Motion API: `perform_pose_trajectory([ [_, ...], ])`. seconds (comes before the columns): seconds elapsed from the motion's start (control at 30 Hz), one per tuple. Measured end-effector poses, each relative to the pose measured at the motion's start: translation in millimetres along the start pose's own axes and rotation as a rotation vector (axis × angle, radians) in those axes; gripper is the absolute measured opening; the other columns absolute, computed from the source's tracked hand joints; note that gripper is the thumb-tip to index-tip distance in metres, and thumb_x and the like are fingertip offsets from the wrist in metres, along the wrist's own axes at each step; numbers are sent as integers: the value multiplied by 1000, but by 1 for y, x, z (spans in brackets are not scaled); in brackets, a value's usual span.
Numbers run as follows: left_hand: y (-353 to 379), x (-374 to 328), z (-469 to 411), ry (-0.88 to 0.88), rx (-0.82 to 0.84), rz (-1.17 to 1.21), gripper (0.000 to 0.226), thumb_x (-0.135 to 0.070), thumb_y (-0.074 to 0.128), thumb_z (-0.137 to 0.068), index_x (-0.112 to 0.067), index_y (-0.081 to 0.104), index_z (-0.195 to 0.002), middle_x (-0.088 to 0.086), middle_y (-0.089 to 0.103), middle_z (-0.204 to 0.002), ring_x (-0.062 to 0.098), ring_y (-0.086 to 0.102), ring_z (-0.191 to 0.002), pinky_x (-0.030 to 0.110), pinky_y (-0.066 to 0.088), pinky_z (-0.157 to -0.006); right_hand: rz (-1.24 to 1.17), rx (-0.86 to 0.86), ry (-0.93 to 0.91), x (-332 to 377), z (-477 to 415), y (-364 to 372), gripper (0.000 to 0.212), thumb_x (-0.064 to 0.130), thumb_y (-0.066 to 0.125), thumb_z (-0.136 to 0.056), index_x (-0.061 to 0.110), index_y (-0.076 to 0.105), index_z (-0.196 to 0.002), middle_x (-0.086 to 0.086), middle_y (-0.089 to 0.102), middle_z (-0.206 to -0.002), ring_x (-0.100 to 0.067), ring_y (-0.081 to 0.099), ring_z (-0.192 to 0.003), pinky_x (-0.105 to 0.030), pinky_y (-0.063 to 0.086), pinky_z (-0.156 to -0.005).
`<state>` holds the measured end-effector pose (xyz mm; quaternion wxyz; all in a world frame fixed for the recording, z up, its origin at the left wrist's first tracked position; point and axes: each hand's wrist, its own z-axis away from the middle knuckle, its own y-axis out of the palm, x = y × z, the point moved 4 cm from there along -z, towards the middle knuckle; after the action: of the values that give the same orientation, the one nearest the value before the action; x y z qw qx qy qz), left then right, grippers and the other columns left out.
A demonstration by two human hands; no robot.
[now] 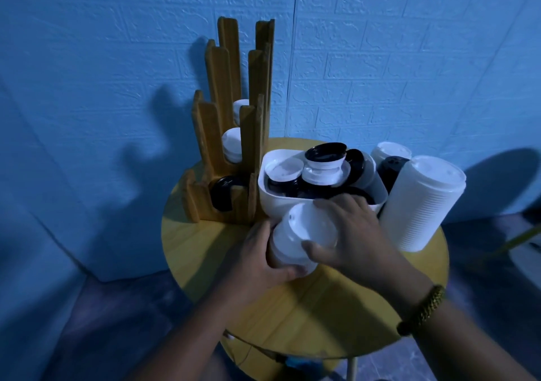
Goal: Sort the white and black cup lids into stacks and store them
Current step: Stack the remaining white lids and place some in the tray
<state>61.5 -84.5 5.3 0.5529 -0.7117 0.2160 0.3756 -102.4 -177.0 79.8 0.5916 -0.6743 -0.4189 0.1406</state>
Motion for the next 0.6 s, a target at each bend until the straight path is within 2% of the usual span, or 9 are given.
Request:
perform_pose_trajectory([
  [0.07, 0, 0, 0, -2, 13, -11, 105, -64, 84, -66, -50, 23, -149, -23, 40, -145, 5, 45, -127, 37, 52, -97, -4, 42, 1, -1, 7, 12, 90, 78, 43, -71, 26, 44, -144, 6, 45, -127, -15, 32, -122, -36, 36, -104],
  [0.17, -1, -1, 0, -12, 26, -23, 114, -61, 85, -67, -48, 13, -155, -19, 35, -154, 6, 40, -133, 35, 48, -101, -20, 60, -10, 1, 4, 22, 84, 72, 57, -79, 26, 41, -147, 6, 45, -130, -14, 32, -124, -35, 37, -104],
  [0.27, -2, -3, 1, -15, 30, -37, 115, -58, 86, -69, -47, 11, -155, -17, 33, -156, 3, 38, -129, 32, 45, -100, -49, 69, -15, 3, 2, 28, 83, 69, 61, -79, 25, 42, -146, 6, 45, -129, -14, 34, -123, -34, 39, -103],
  [0.37, -2, -2, 1, -26, 25, -42, 113, -51, 87, -70, -48, 12, -154, -15, 34, -156, 7, 39, -133, 34, 46, -103, -93, 85, -16, 5, -1, 32, 83, 64, 67, -78, 23, 42, -146, 6, 42, -132, -12, 34, -123, -27, 36, -100],
  [0.47, -2, -2, 1, -19, 33, -35, 110, -43, 87, -74, -48, 12, -154, -14, 35, -154, 6, 38, -129, 29, 45, -98, -140, 106, 13, 6, -3, 35, 84, 62, 71, -76, 23, 40, -143, 8, 41, -135, -10, 37, -123, -22, 34, -96],
  [0.6, 0, 0, 0, 0, 50, -37, 106, -41, 85, -76, -50, 13, -153, -15, 35, -149, 3, 35, -123, 23, 44, -92, -96, 114, 46, 12, -2, 36, 87, 68, 70, -74, 24, 38, -141, 7, 44, -129, -11, 44, -113, -27, 43, -94],
])
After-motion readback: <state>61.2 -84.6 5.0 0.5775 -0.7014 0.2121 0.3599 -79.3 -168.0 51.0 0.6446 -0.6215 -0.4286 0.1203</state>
